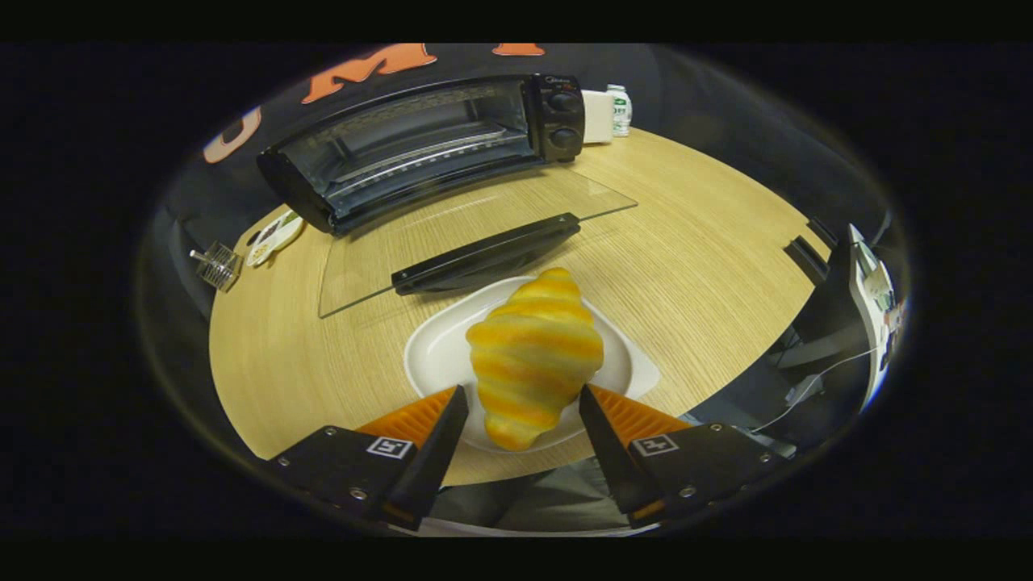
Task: Open the toaster oven, put the food inside, and close the toaster oven door.
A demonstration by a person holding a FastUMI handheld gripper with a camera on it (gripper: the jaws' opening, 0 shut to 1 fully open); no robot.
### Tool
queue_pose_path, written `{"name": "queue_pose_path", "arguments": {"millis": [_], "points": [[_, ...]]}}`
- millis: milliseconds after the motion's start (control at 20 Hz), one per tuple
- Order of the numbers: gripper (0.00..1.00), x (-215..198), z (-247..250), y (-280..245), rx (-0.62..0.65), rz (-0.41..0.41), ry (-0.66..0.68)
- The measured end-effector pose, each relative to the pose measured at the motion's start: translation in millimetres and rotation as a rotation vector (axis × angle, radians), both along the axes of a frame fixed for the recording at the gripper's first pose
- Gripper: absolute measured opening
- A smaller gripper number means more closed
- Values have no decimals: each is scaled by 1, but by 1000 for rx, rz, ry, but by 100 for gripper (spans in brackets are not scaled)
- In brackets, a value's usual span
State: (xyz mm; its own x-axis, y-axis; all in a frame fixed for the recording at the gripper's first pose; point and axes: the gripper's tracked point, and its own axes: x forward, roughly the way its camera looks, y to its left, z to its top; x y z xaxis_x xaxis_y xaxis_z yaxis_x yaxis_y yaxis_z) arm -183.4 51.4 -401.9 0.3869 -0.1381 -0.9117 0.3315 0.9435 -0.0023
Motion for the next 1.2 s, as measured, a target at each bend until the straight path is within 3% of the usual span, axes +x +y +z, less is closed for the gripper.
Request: {"name": "queue_pose_path", "arguments": {"millis": [50, 550, 850, 1200], "points": [[76, -1, -1, 0, 8, -6, 5], [39, -9, 10, 4, 113, -57, -33], [39, -11, 33, -2, 168, -82, -89], [39, 16, 73, -7, 253, -79, -216]]}}
